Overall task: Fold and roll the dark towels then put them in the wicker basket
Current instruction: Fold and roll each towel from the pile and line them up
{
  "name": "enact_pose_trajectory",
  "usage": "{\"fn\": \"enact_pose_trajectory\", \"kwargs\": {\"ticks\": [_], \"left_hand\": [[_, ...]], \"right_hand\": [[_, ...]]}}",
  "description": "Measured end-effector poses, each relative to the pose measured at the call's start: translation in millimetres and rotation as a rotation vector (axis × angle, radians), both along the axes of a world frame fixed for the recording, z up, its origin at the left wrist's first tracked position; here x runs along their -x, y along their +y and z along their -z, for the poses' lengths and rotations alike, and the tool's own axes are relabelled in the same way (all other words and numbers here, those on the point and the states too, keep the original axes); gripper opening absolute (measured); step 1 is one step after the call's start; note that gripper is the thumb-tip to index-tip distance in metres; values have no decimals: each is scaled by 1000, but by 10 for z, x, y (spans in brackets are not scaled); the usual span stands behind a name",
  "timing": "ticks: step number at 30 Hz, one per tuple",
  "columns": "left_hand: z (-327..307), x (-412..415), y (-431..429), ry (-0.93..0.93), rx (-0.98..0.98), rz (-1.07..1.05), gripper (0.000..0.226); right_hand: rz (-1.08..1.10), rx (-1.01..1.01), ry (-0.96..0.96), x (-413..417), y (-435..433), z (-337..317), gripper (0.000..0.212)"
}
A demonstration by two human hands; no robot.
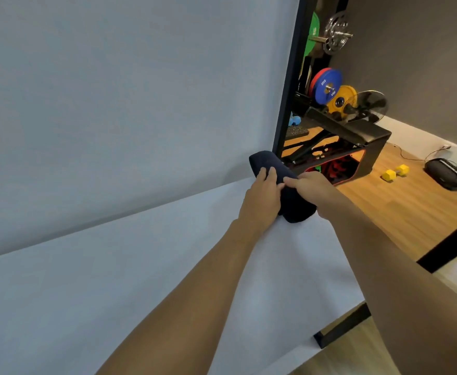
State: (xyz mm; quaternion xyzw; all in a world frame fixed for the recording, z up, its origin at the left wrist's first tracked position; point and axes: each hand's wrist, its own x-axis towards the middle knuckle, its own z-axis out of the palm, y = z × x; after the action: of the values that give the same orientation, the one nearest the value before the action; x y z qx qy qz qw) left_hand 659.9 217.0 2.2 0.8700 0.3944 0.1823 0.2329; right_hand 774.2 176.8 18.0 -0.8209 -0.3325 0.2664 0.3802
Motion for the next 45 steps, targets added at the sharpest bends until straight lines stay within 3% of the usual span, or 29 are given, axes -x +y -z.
{"fn": "enact_pose_trajectory", "kwargs": {"ticks": [7,14,17,20,25,30,38,41,45], "left_hand": [[88,-127,128,-95,74,-59,53],[54,-125,48,-34,125,-73,54],[-23,-34,-7,-36,119,-44,47],[-153,137,-56,-164,119,-39,32],[-405,1087,-105,-258,83,-194,12],[-499,2636,-258,-248,-41,-433,23],[-386,5190,-1048,263,-269,-950,20],[-331,5624,-1306,362,-350,-974,22],[-398,5801,-1404,330,-528,-941,15]], "right_hand": [[-69,-83,-253,-65,114,31,40],[-88,-26,-314,-58,104,40,41],[-20,14,-550,103,102,-105,38],[-48,-153,-681,465,120,-311,34],[-309,-358,-483,1395,220,-464,30],[-644,-483,-310,2808,235,-464,34],[-1153,-425,-107,5221,-227,-197,35],[-1179,-396,-182,5682,-338,-50,36],[-1075,-416,-237,5871,-339,46,26]]}}
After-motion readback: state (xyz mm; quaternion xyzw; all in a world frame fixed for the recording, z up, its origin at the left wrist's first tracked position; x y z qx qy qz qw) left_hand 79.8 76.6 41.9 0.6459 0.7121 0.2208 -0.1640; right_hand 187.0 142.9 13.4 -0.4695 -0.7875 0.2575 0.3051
